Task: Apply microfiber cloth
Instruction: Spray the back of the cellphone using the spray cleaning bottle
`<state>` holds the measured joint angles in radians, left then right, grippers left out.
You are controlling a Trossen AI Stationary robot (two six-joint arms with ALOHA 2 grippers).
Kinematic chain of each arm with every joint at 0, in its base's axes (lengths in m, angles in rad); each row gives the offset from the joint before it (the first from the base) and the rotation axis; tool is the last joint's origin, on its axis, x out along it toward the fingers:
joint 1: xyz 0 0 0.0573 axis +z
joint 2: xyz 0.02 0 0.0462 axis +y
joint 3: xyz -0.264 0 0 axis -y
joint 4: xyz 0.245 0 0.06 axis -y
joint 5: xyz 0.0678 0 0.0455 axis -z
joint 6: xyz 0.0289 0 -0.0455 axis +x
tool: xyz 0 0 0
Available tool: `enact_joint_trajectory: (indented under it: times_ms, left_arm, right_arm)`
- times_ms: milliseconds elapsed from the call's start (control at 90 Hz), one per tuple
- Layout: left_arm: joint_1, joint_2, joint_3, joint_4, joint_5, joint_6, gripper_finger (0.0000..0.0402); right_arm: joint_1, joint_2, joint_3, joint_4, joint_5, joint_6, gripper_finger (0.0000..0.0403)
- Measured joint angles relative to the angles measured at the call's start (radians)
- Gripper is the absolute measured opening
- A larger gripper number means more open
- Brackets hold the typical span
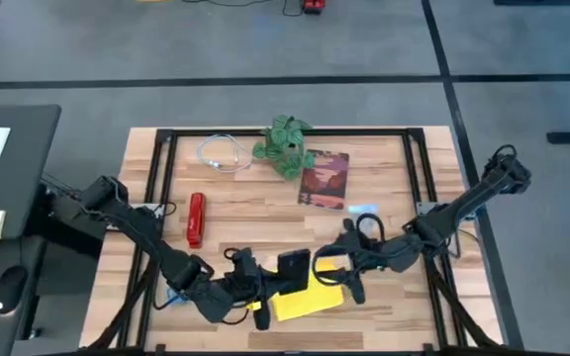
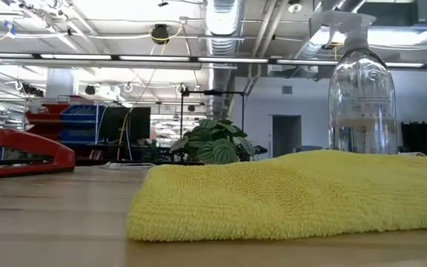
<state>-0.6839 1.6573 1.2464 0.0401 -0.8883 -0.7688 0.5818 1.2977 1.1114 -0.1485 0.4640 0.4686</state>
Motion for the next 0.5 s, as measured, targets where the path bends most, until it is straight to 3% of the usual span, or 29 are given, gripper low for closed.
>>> enact_joint_trajectory:
  times_ms: [133, 378, 500]
  left_arm:
    - [-0.011, -0.001, 0.000, -0.064, -0.027, -0.063, 0.0007]
    - [-0.014, -0.002, 0.000, -0.201, -0.033, -0.198, 0.0007]
    - [-0.014, -0.002, 0.000, -0.263, -0.034, -0.264, 0.0007]
  right_arm:
    - [0.000, -0.053, 0.000, -0.107, -0.025, 0.112, 0.0239]
    - [-0.013, -0.128, 0.006, -0.191, -0.022, 0.080, 0.0240]
    - [0.022, -0.140, 0.082, -0.357, -0.021, 0.081, 0.0240]
